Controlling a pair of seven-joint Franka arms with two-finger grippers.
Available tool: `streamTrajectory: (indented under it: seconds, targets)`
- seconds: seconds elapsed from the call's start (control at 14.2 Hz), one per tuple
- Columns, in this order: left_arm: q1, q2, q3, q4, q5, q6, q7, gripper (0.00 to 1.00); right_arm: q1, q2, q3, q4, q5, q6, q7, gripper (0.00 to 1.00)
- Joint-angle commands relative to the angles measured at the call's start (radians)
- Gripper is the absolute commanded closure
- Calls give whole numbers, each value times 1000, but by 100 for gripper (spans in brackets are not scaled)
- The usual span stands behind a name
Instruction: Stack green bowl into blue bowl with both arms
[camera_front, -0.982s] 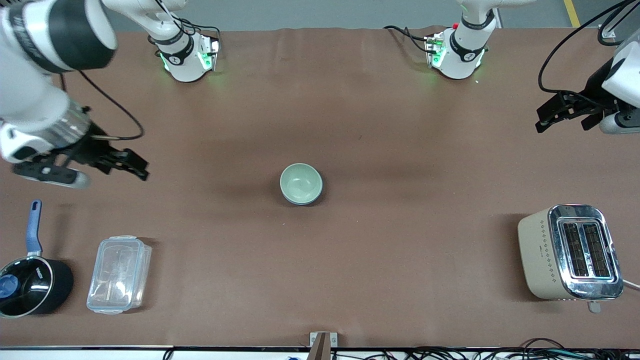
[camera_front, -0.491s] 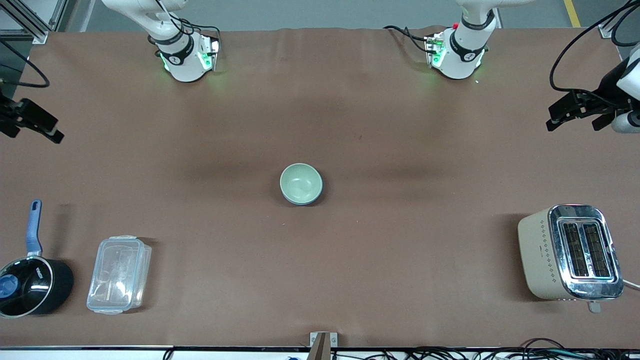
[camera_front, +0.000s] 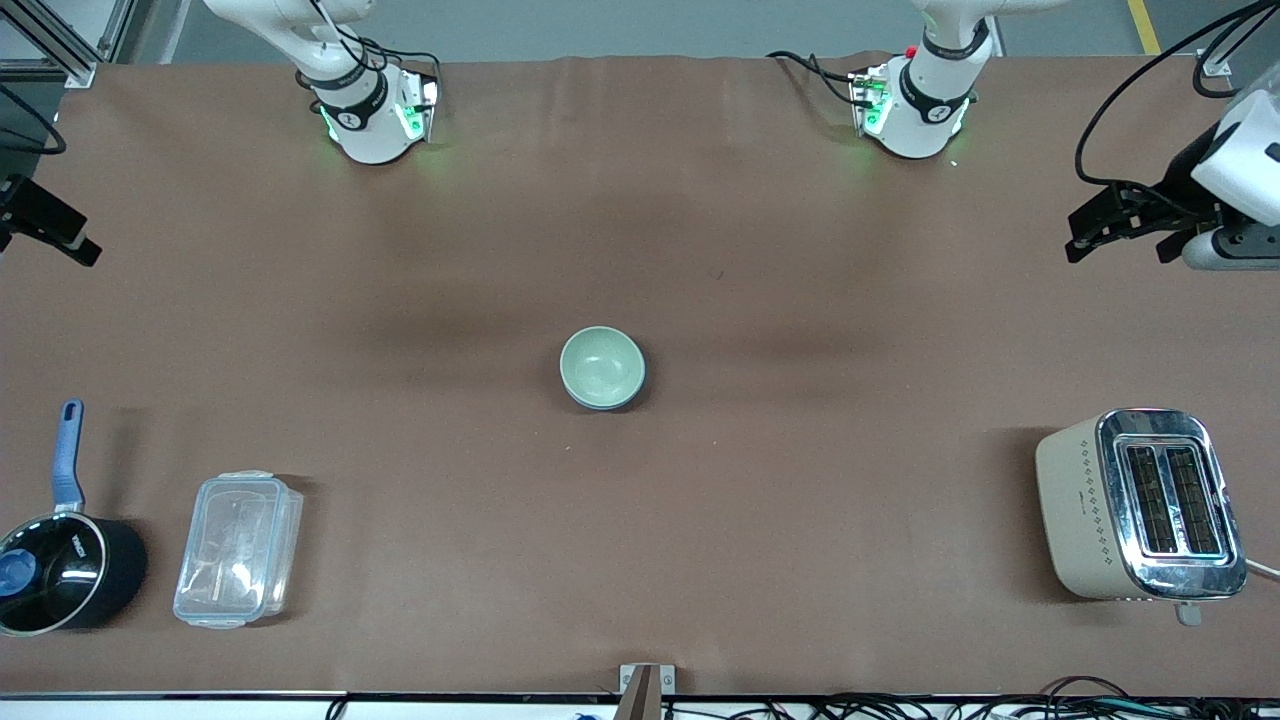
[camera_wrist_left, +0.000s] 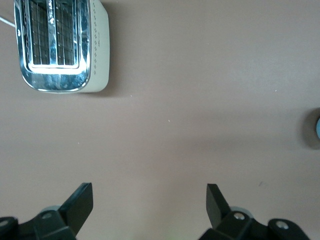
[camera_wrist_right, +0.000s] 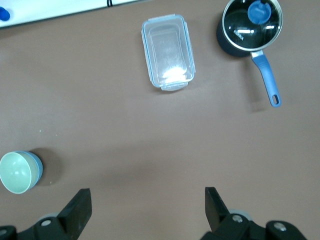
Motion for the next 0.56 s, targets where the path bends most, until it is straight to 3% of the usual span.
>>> streamTrajectory:
  seconds: [0.0, 0.49]
  targets:
    - [6, -16, -15, 11, -1, -19, -24, 0, -8, 12, 21, 12, -31, -38, -9, 0]
    - [5, -5, -16, 29, 34, -19, -10, 0, -28, 10, 43, -19, -42, -41, -12, 0]
